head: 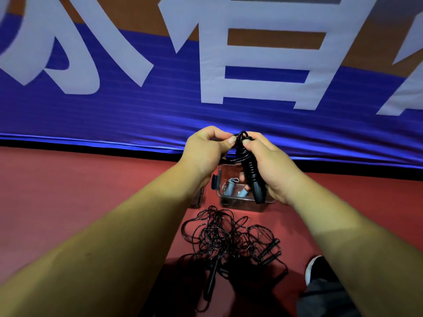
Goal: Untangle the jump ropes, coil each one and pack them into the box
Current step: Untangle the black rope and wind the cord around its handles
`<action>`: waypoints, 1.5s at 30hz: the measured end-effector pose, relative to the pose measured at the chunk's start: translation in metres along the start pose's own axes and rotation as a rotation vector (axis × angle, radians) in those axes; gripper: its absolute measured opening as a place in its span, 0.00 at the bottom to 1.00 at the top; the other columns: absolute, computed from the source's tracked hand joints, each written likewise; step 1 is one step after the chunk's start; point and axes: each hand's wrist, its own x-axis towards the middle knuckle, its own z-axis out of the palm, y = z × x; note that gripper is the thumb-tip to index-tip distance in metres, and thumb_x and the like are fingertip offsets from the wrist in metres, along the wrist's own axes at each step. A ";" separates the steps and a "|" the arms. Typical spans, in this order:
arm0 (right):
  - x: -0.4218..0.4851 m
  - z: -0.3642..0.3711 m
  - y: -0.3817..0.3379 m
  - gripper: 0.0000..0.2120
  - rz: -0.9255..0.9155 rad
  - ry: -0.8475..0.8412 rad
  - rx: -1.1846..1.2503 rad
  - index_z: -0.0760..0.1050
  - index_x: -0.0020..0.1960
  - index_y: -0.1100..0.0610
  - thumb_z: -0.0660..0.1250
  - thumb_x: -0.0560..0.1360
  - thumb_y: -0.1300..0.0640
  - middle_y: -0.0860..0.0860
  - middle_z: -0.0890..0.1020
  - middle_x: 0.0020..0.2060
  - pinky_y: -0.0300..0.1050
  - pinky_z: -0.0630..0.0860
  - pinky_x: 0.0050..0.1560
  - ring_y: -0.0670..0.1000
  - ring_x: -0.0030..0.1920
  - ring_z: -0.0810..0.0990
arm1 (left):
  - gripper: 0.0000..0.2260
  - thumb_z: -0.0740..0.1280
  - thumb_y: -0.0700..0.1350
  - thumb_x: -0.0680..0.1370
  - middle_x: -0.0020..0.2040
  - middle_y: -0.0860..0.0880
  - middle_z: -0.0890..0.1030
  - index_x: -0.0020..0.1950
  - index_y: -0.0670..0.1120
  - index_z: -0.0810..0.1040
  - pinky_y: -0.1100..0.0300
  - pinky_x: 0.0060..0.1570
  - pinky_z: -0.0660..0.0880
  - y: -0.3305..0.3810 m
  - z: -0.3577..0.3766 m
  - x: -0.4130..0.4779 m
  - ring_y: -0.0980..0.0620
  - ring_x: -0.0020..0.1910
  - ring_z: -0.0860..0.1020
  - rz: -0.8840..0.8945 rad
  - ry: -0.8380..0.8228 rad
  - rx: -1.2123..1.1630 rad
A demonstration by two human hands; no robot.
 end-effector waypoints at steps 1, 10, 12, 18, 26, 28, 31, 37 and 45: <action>0.000 0.000 0.000 0.10 -0.001 -0.010 -0.007 0.80 0.60 0.39 0.61 0.86 0.49 0.49 0.82 0.36 0.51 0.75 0.33 0.58 0.34 0.79 | 0.03 0.76 0.39 0.77 0.44 0.43 0.84 0.46 0.42 0.83 0.49 0.47 0.78 0.001 -0.001 0.000 0.47 0.41 0.79 0.029 0.006 0.031; 0.001 -0.006 0.005 0.08 -0.057 -0.051 -0.117 0.79 0.63 0.38 0.65 0.85 0.44 0.52 0.84 0.44 0.53 0.78 0.37 0.57 0.37 0.81 | 0.03 0.75 0.39 0.78 0.47 0.44 0.88 0.50 0.43 0.87 0.50 0.56 0.84 0.005 0.003 -0.006 0.44 0.48 0.87 0.080 0.000 0.116; 0.003 -0.007 0.008 0.08 -0.066 -0.018 -0.128 0.79 0.63 0.38 0.66 0.84 0.44 0.51 0.85 0.46 0.51 0.79 0.36 0.56 0.39 0.82 | 0.04 0.73 0.37 0.79 0.48 0.42 0.88 0.52 0.42 0.87 0.50 0.58 0.83 0.008 0.007 -0.007 0.46 0.47 0.86 0.032 -0.002 0.050; 0.011 -0.009 0.009 0.22 -0.107 0.049 -0.199 0.78 0.61 0.34 0.70 0.69 0.32 0.46 0.87 0.55 0.62 0.84 0.60 0.53 0.58 0.86 | 0.07 0.71 0.42 0.80 0.49 0.43 0.88 0.54 0.44 0.88 0.51 0.59 0.82 0.017 0.014 -0.009 0.49 0.49 0.86 0.040 -0.062 0.091; 0.008 -0.007 0.017 0.18 -0.120 0.024 -0.424 0.72 0.68 0.37 0.69 0.80 0.39 0.44 0.86 0.55 0.51 0.80 0.60 0.48 0.55 0.85 | 0.07 0.73 0.41 0.80 0.43 0.49 0.87 0.56 0.45 0.87 0.55 0.53 0.83 0.010 0.010 -0.009 0.51 0.43 0.86 0.086 0.005 0.206; 0.009 -0.004 0.019 0.20 -0.104 0.034 -0.440 0.71 0.66 0.34 0.70 0.76 0.35 0.45 0.86 0.52 0.59 0.82 0.60 0.51 0.52 0.86 | 0.14 0.71 0.41 0.80 0.40 0.53 0.84 0.65 0.53 0.82 0.66 0.44 0.78 0.011 0.010 -0.009 0.58 0.40 0.83 0.186 0.022 0.349; 0.009 -0.004 0.019 0.24 -0.083 0.026 -0.446 0.70 0.66 0.34 0.70 0.72 0.35 0.48 0.87 0.50 0.63 0.83 0.58 0.54 0.49 0.87 | 0.15 0.67 0.37 0.79 0.38 0.49 0.81 0.58 0.56 0.80 0.72 0.34 0.71 0.015 0.010 -0.014 0.59 0.33 0.77 0.321 -0.054 0.552; 0.005 -0.016 0.016 0.20 0.011 -0.072 -0.464 0.74 0.63 0.43 0.76 0.75 0.43 0.49 0.87 0.47 0.53 0.83 0.48 0.49 0.41 0.86 | 0.06 0.74 0.40 0.77 0.44 0.47 0.84 0.50 0.50 0.83 0.66 0.38 0.74 0.021 -0.003 -0.007 0.58 0.36 0.78 0.280 -0.213 0.656; 0.005 -0.012 0.018 0.23 0.046 -0.118 -0.694 0.75 0.59 0.44 0.76 0.73 0.33 0.47 0.85 0.38 0.48 0.80 0.38 0.49 0.33 0.82 | 0.05 0.68 0.47 0.82 0.43 0.44 0.83 0.49 0.50 0.73 0.51 0.47 0.78 0.023 0.012 -0.007 0.52 0.40 0.80 0.351 -0.151 0.517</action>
